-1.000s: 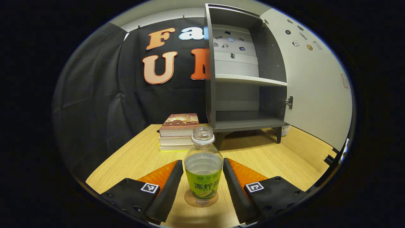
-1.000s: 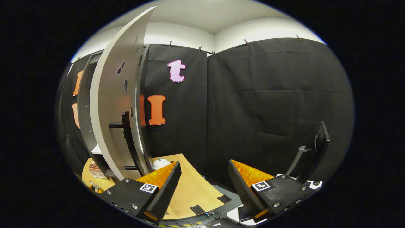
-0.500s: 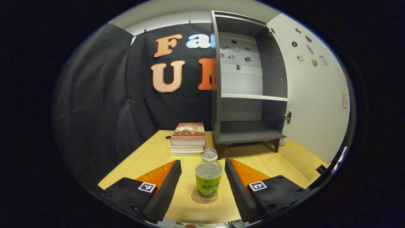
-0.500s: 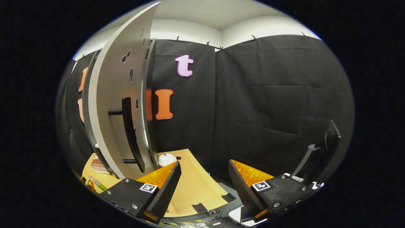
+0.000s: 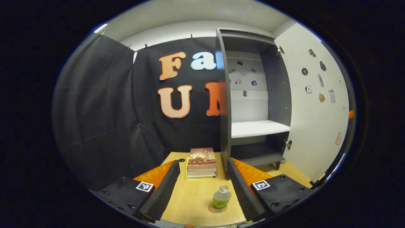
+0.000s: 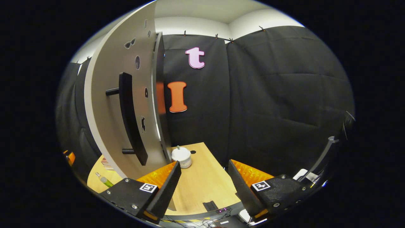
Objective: Open the cabinet door with the right hand, grasp the bottle in the cabinet with the left hand and place it on the coaster, then close the cabinet door with the right hand.
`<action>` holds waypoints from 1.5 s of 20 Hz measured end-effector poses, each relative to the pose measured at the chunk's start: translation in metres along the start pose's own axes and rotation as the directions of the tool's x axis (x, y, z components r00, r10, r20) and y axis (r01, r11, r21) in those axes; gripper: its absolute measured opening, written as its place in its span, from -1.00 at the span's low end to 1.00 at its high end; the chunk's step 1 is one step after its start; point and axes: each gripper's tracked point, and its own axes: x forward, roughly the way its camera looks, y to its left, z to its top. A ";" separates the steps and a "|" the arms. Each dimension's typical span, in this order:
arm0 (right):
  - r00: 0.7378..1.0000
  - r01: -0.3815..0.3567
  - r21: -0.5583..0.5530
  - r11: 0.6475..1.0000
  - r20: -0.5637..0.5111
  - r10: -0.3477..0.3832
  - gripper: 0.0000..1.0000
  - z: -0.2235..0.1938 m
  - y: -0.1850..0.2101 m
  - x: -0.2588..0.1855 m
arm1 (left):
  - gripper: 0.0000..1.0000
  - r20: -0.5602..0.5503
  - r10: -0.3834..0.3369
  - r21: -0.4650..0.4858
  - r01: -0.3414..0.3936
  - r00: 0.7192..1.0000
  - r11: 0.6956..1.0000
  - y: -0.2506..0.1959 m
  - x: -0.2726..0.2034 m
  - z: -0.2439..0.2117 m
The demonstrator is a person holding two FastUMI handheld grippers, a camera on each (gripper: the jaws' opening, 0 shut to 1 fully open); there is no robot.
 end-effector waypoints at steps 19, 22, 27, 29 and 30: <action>0.960 -0.279 -0.010 0.960 -0.011 0.279 0.93 -0.020 0.080 0.030 | 0.93 0.172 0.015 -0.025 -0.011 0.985 1.000 0.026 0.000 0.201; 0.951 -0.309 -0.034 0.950 -0.018 0.309 0.65 -0.019 0.097 0.026 | 0.94 0.156 0.014 -0.038 -0.008 0.988 0.999 0.028 0.003 0.195; 0.924 -0.382 -0.070 0.922 -0.040 0.380 0.65 -0.024 0.144 0.022 | 0.94 0.138 0.025 -0.058 -0.017 0.990 0.998 0.040 0.009 0.188; 0.913 -0.408 -0.080 0.909 -0.041 0.406 0.65 -0.023 0.165 0.024 | 0.94 0.134 0.040 -0.051 -0.033 0.990 0.998 0.050 0.009 0.186; 0.911 -0.412 -0.089 0.907 -0.040 0.410 0.65 -0.022 0.172 0.027 | 0.94 0.135 0.045 -0.049 -0.039 0.990 0.998 0.054 0.009 0.186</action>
